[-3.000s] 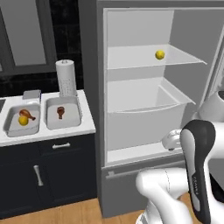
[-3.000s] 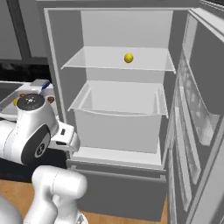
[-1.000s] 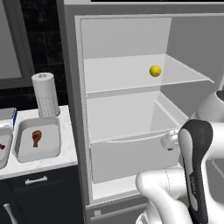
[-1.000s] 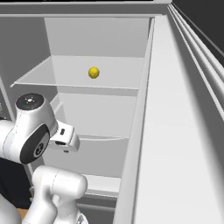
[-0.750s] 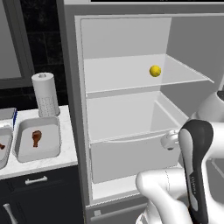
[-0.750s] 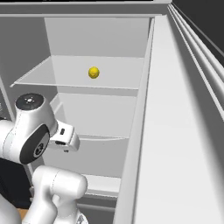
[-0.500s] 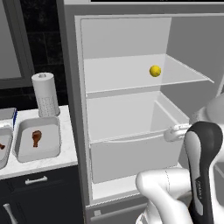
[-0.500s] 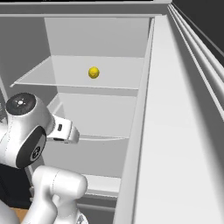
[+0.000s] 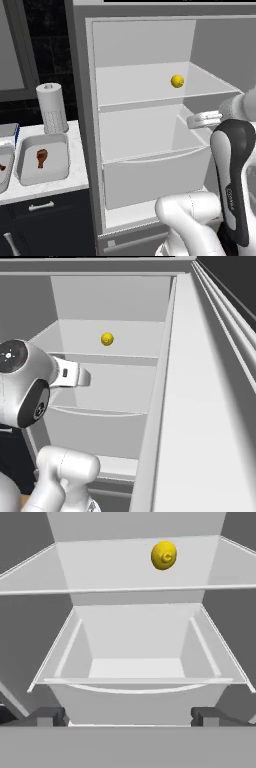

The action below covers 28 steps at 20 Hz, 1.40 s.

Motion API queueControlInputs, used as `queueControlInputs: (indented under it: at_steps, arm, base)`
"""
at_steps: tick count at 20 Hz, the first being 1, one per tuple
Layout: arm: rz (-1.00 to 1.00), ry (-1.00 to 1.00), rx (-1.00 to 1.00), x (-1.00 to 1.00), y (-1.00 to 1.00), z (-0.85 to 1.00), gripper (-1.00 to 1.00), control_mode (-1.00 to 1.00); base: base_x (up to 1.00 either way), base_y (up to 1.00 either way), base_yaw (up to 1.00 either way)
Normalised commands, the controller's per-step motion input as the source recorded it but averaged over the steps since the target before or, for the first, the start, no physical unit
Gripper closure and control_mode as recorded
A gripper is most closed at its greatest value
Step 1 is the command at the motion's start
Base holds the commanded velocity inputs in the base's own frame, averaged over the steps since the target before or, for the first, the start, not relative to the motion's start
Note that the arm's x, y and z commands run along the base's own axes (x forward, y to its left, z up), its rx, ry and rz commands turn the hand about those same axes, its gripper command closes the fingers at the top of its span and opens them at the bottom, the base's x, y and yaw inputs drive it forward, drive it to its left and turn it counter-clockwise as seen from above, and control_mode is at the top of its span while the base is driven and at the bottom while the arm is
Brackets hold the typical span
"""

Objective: Place one lemon and one chicken drumstick in each tupperware on the nearby counter, to pack two identical lunches.

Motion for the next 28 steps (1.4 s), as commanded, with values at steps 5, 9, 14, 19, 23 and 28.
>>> queueControlInputs:
  at_steps: [5,9,14,19,23,28]
  arm:
    - [-0.05,0.0,0.0,0.61,0.0,0.6,-1.0,-1.0]
    - [-0.02,0.0,0.0,0.59,0.0,-0.03,-1.0,-1.0]
    - [-0.05,-0.03,0.01,0.8,-0.06,-0.21,-1.0,-1.0]
    - [-0.08,-0.01,0.01,0.87,-0.21,-0.21,-1.0,-1.0]
    - [-0.06,0.0,0.04,0.88,-0.22,-0.08,-1.0,-1.0]
    - [0.0,0.03,0.05,0.64,-0.03,0.0,-1.0,-1.0]
  base:
    - [0.0,0.0,0.0]
    - [0.0,0.0,0.0]
    - [0.0,0.0,0.0]
    - [0.0,0.0,0.0]
    - [0.0,0.0,0.0]
    - [0.0,0.0,0.0]
